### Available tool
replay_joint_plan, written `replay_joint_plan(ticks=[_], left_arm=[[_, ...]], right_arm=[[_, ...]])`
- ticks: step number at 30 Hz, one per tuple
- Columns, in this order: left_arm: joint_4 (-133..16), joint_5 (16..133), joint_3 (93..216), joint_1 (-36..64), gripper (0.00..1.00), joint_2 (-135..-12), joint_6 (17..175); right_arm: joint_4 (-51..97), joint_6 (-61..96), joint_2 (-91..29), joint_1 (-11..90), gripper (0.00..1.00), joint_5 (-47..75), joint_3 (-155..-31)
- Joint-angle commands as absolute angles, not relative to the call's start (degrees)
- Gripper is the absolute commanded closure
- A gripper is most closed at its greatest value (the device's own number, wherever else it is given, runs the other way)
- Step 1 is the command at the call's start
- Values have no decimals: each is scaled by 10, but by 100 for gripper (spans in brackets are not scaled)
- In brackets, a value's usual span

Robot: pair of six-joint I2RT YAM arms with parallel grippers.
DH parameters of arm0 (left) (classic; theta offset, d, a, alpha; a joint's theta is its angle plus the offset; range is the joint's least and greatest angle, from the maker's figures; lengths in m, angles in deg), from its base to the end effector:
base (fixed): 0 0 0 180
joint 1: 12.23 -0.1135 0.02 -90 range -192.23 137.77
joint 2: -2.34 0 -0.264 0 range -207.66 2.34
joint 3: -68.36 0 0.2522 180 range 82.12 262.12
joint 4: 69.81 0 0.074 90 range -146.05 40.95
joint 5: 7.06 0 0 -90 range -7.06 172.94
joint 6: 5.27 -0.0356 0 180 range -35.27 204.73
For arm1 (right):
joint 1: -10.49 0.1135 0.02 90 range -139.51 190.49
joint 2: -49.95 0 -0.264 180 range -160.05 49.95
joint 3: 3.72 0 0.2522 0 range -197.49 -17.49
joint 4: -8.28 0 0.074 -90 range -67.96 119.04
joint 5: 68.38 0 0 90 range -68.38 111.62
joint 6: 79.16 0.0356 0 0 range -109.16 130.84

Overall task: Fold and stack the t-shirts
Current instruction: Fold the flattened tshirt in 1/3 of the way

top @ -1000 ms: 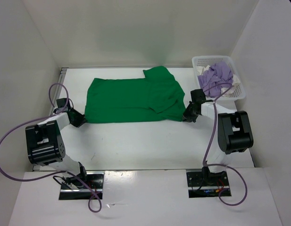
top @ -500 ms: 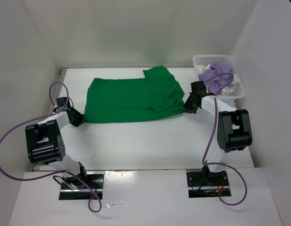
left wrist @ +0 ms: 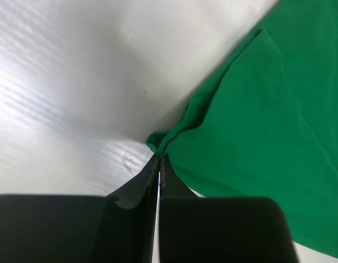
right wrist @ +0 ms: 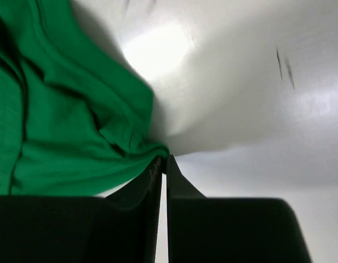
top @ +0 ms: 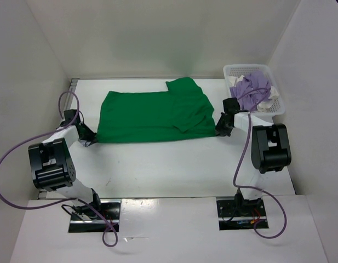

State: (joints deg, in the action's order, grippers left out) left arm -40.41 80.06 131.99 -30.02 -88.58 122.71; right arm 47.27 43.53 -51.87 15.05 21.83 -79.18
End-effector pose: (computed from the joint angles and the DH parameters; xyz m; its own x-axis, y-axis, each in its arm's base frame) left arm 0.2943 0.0926 0.1703 -0.4556 -0.7917 -0.4070 -0.7095 0.5991 -0.3710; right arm 0.3447 0.0274 0.1603 -0.8046 0.4776 -0.3528 0.4237 0.8781 0.2225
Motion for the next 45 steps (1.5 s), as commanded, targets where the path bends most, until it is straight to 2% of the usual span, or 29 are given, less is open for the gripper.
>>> replay_joint_plan(ticks=[1, 5, 6, 7, 8, 10, 11, 12, 13, 14, 18, 20, 21, 22, 23, 24, 25, 28, 33, 37, 45], left_arm=[[-348, 836, 1324, -310, 100, -883, 1173], [-299, 843, 1324, -310, 100, -851, 1155], [-292, 843, 1324, -310, 99, -845, 1155], [-292, 852, 1319, -310, 94, -830, 1155], [-287, 852, 1319, -310, 86, -825, 1155], [-287, 858, 1319, -310, 58, -820, 1160], [-282, 865, 1319, -310, 42, -819, 1160], [-282, 865, 1319, -310, 27, -813, 1160], [-282, 865, 1324, -310, 4, -804, 1165], [-282, 865, 1324, -310, 0, -798, 1166], [-276, 858, 1370, -310, 0, -786, 1171], [-284, 830, 1391, -304, 2, -786, 1171], [-298, 822, 1391, -283, 10, -786, 1171], [-307, 821, 1391, -265, 23, -781, 1171], [-316, 821, 1391, -244, 41, -781, 1177], [-328, 841, 1396, -199, 66, -773, 1188], [-334, 846, 1402, -174, 74, -773, 1194], [-350, 840, 1411, -91, 88, -799, 1230], [-421, 805, 1374, -25, 91, -845, 1280], [-450, 783, 1367, -12, 90, -866, 1280], [-466, 797, 1348, -12, 85, -890, 1266]], right_arm=[[522, 424, -447, 142, 93, 219, -720], [565, 437, -401, 159, 89, 196, -721], [572, 437, -394, 159, 88, 186, -721], [588, 443, -393, 159, 88, 167, -721], [588, 443, -385, 159, 88, 159, -721], [603, 450, -358, 165, 85, 159, -715], [608, 450, -346, 166, 80, 154, -715], [608, 450, -335, 166, 63, 154, -715], [615, 443, -328, 166, 59, 159, -723], [615, 436, -328, 158, 59, 159, -729], [621, 410, -322, 147, 53, 154, -756], [612, 400, -322, 147, 53, 140, -775], [603, 393, -322, 147, 66, 112, -783], [593, 393, -329, 152, 75, 99, -789], [582, 393, -339, 172, 85, 91, -801], [561, 398, -345, 187, 98, 81, -808], [550, 398, -354, 206, 100, 81, -816], [493, 429, -393, 272, 100, 45, -834], [452, 454, -469, 343, 97, 51, -887], [447, 454, -522, 351, 83, 80, -910], [458, 459, -553, 356, 67, 126, -882]])
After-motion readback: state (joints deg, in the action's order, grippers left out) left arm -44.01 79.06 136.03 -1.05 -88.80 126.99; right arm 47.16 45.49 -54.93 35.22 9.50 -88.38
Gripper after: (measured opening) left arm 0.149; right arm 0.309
